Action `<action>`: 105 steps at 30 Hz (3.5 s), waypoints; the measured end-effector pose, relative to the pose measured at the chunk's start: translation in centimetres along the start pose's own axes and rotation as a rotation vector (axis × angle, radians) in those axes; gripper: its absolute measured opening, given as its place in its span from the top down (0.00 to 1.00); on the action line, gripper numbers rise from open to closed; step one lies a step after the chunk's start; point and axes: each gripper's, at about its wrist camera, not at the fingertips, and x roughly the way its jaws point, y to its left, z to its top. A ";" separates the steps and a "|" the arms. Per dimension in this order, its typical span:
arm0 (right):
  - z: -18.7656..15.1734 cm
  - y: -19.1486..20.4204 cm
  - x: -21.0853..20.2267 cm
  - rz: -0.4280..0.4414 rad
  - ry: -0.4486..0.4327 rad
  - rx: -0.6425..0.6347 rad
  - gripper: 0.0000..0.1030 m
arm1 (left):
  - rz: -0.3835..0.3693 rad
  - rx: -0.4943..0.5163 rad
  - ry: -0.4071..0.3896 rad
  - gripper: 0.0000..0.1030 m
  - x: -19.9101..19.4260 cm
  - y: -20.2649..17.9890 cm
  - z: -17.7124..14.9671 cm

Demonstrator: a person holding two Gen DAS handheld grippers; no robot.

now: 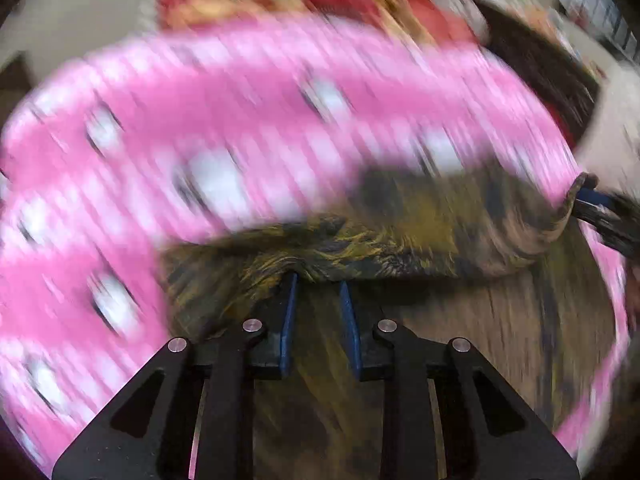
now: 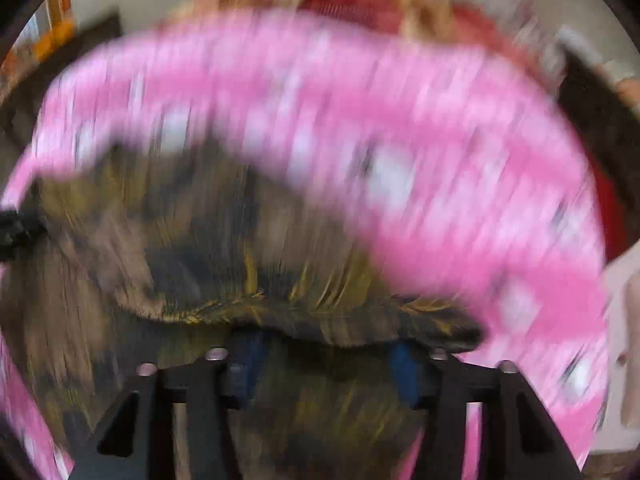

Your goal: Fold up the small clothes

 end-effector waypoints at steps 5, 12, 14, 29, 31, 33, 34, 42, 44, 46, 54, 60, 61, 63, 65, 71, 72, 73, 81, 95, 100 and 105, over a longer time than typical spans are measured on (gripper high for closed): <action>2.7 -2.4 -4.8 0.030 -0.207 0.172 0.29 | 0.023 -0.268 -0.132 0.79 -2.8 3.9 3.0; 1.0 3.1 -0.1 -0.087 -0.117 0.195 0.29 | 0.026 -0.179 -0.072 0.60 2.6 0.0 -0.4; 0.2 4.1 2.4 -0.119 -0.063 0.234 0.29 | 0.077 -0.107 -0.067 0.59 4.4 -0.4 -2.9; -2.0 3.2 5.7 -0.179 -0.033 0.315 0.13 | 0.003 -0.251 -0.112 0.48 3.9 1.7 -2.1; -2.0 3.5 5.6 -0.184 -0.034 0.312 0.13 | 0.001 -0.254 -0.113 0.48 4.3 1.6 -2.3; -2.0 3.6 5.7 -0.184 -0.033 0.311 0.13 | 0.001 -0.255 -0.113 0.48 4.3 1.6 -2.2; -2.0 3.6 5.7 -0.184 -0.034 0.311 0.13 | 0.001 -0.254 -0.113 0.48 4.4 1.6 -2.3; -1.9 3.7 5.7 -0.185 -0.034 0.312 0.13 | 0.002 -0.255 -0.114 0.48 4.3 1.6 -2.5; -2.0 3.7 5.7 -0.187 -0.034 0.310 0.13 | 0.000 -0.257 -0.114 0.48 4.3 1.7 -2.5; -2.0 3.7 5.7 -0.192 -0.035 0.311 0.13 | 0.000 -0.259 -0.114 0.48 4.4 1.7 -2.4; -1.8 4.7 5.7 -0.272 -0.051 0.275 0.10 | 0.004 -0.256 -0.111 0.48 4.5 1.7 -2.3; -1.9 4.1 5.8 -0.246 -0.047 0.289 0.10 | -0.040 -0.261 -0.069 0.47 0.7 2.2 -2.6; -1.9 3.9 5.8 -0.231 -0.046 0.299 0.10 | -0.062 -0.273 -0.094 0.47 -1.1 2.3 -3.3; -2.1 3.5 5.7 -0.193 -0.051 0.317 0.10 | -0.102 -0.260 -0.138 0.46 -5.3 2.0 -5.5; -2.4 3.2 5.4 -0.148 -0.064 0.329 0.10 | -0.125 -0.223 -0.160 0.41 -8.8 1.1 -8.8; -2.7 6.3 -0.2 -0.160 -0.179 0.245 0.16 | -0.174 -0.285 -0.078 0.33 -12.1 0.2 -19.6; -2.7 7.7 -1.6 -0.097 -0.224 0.193 0.16 | -0.173 -0.305 -0.066 0.33 -12.1 0.3 -20.8; -2.8 9.8 -2.9 -0.013 -0.262 0.108 0.16 | -0.179 -0.337 -0.052 0.33 -12.0 0.4 -21.9; -5.3 14.4 1.8 0.067 -0.155 -0.053 0.16 | -0.393 -0.522 -0.032 0.21 -9.8 2.0 -22.5; -5.3 12.1 3.4 0.154 -0.089 0.061 0.04 | -0.366 -0.696 -0.073 0.73 -7.4 3.9 -19.6; -5.4 12.0 3.5 0.153 -0.089 0.060 0.04 | -0.336 -0.734 -0.080 0.86 -7.0 4.6 -20.4; -5.2 12.1 3.7 0.167 -0.075 0.060 0.00 | -0.191 -0.605 -0.127 0.87 -8.4 2.5 -19.4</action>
